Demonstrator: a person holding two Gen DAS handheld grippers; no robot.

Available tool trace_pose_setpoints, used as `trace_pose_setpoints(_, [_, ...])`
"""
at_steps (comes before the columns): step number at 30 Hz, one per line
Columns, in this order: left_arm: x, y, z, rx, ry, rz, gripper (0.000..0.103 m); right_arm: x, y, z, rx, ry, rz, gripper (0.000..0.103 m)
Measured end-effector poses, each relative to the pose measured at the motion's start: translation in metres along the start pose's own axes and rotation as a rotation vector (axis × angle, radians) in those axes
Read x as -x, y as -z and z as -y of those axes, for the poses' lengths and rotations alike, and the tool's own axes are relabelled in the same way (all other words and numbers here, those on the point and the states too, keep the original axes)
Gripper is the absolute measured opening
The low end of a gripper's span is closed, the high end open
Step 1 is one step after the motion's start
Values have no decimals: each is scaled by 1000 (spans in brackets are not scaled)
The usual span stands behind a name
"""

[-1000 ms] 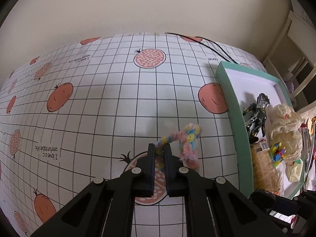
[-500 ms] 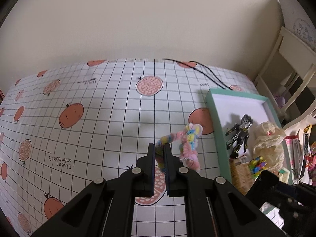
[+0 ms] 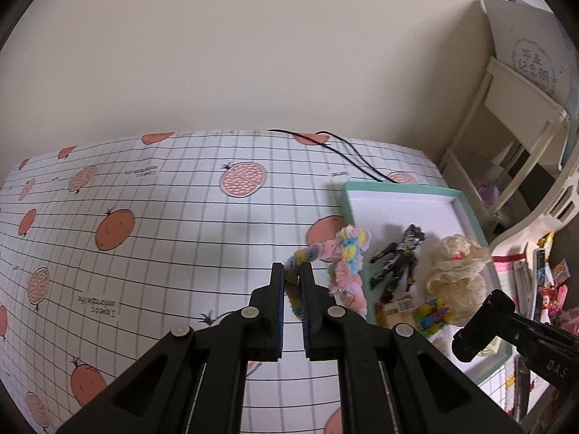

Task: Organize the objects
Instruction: 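Lift and carry the ring and car over the white tray with both tools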

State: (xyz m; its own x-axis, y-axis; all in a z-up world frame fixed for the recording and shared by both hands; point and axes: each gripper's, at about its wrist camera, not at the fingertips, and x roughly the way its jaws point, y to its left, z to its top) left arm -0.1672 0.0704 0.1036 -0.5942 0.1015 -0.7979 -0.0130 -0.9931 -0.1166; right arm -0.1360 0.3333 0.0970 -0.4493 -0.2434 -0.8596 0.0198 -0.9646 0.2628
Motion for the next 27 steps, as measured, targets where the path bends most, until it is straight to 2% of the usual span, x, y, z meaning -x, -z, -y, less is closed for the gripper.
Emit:
trace_pose_setpoints(16, [-4, 12, 60, -77, 104, -36, 8, 16, -2, 49, -83, 116, 43, 29])
trace_pose_setpoints(27, [-19, 30, 99, -150, 155, -93, 8, 1, 2, 48, -73, 91, -2, 29])
